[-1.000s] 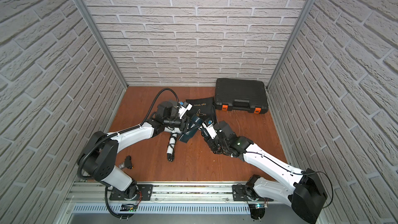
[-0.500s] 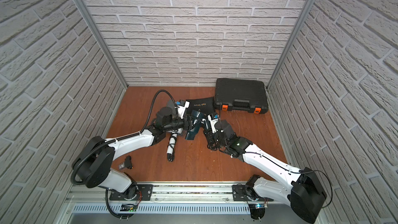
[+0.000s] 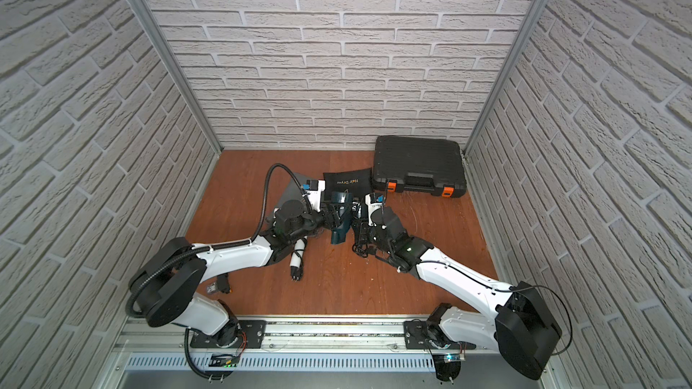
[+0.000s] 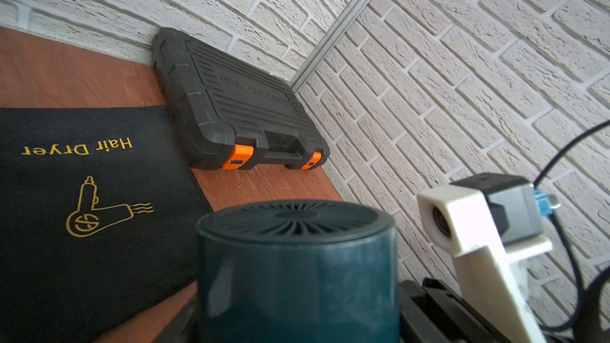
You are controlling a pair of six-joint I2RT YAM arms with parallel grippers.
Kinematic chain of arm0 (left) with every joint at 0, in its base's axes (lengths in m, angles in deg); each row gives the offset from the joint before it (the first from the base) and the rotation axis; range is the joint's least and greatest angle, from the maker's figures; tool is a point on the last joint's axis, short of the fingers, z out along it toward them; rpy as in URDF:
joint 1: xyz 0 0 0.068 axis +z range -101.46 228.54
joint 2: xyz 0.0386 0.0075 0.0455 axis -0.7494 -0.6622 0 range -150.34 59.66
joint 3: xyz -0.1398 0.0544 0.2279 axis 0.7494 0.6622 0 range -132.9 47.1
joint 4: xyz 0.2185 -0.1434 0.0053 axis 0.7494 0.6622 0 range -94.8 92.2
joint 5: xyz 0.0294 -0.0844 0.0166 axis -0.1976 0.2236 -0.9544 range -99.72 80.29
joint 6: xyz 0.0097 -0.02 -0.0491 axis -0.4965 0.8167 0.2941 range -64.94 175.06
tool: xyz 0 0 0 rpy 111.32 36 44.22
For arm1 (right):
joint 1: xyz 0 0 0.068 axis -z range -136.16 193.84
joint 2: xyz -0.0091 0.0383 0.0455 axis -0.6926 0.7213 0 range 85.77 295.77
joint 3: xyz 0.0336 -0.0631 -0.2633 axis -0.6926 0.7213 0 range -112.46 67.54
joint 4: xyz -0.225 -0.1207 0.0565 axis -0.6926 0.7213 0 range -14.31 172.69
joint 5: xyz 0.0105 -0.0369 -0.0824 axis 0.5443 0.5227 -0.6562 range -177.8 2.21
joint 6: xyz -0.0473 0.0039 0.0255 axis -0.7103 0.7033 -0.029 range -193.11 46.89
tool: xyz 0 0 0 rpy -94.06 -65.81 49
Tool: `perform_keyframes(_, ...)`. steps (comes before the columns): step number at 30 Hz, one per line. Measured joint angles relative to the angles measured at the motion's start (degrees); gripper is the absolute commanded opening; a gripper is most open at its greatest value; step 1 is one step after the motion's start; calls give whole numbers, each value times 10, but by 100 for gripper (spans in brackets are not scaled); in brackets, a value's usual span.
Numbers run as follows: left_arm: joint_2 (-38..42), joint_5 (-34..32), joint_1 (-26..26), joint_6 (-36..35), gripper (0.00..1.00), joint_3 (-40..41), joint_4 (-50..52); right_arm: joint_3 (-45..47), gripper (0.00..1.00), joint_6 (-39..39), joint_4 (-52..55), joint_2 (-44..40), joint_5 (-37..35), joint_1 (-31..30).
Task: Pack away hair dryers
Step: Fold the hair dryer.
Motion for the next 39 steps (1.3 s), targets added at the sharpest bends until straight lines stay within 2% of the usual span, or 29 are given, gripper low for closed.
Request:
perform_keyframes(17,-1,-43,-11,19,0,22,-2,8,8,37,-12,26,12,-3)
perform_keyframes(21,-9,-47,-11,21,0,23,-6,10,12,44,-20,33,9,-4)
perform_keyframes(23,-13,-47,-11,23,0,23,-9,11,17,44,-19,36,8,-4)
perform_keyframes(25,-14,-45,-11,26,0,24,-9,11,32,43,-12,35,8,-4)
perform_keyframes(27,-14,-40,-10,32,0,26,-9,3,39,36,14,31,7,-5)
perform_keyframes(30,-1,-36,-1,39,0,33,-11,-23,64,25,73,12,-2,-8)
perform_keyframes(33,13,-38,22,40,0,41,15,-59,77,3,91,-32,16,-20)
perform_keyframes(39,60,-27,44,21,0,39,89,-78,79,-41,98,-95,59,4)
